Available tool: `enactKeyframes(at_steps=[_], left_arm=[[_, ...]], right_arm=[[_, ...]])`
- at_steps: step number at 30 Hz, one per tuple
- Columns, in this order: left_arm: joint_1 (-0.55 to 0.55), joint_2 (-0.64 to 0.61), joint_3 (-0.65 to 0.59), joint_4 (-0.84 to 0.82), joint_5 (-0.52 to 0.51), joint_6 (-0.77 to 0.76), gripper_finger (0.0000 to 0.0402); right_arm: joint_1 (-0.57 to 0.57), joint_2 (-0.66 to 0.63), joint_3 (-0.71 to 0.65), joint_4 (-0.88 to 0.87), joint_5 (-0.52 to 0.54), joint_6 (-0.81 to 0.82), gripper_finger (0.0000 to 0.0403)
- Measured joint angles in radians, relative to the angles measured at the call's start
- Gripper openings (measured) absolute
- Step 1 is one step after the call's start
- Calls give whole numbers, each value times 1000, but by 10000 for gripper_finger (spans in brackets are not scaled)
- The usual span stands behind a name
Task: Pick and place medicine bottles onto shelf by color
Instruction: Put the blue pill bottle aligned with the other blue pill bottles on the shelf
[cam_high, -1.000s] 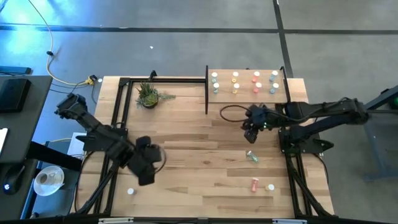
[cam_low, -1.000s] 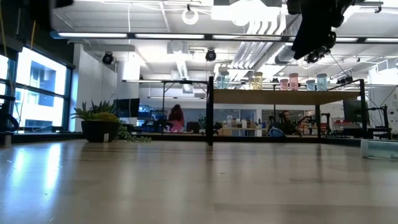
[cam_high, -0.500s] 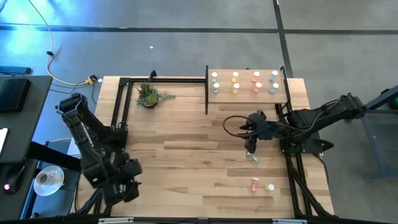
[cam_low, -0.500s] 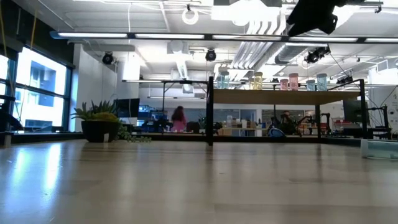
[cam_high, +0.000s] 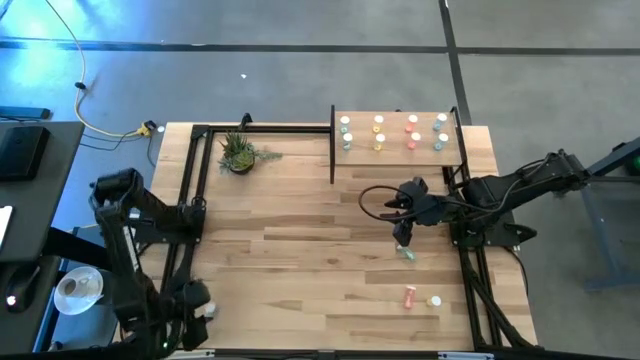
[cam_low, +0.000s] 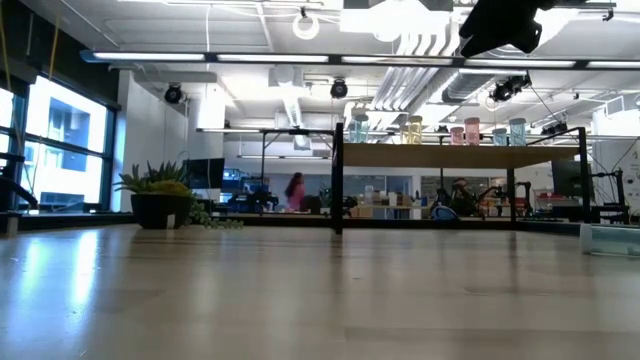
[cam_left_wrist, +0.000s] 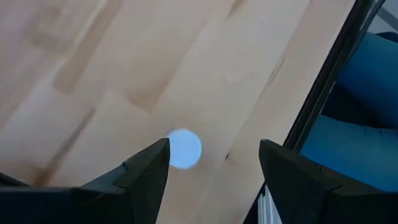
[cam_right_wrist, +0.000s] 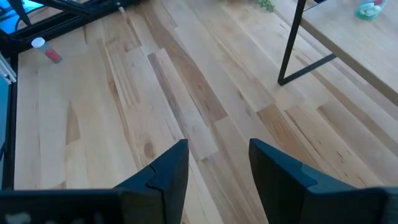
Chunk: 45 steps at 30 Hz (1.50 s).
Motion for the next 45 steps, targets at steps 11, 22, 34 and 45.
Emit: enactKeyframes(at_steps=[11,22,34,45], left_arm=[[-29,115,0,7,83,-57,239],[-5,157,1,-4,118,-98,239],[44,251,1,69,154,-118,239],[4,333,3,86,87,-217,239]], right_arm=[[0,0,0,0,0,-1,160],[0,1,0,-1,4,-13,160],[0,1,0,-1,5,-27,160],[0,1,0,0,7,-17,160]])
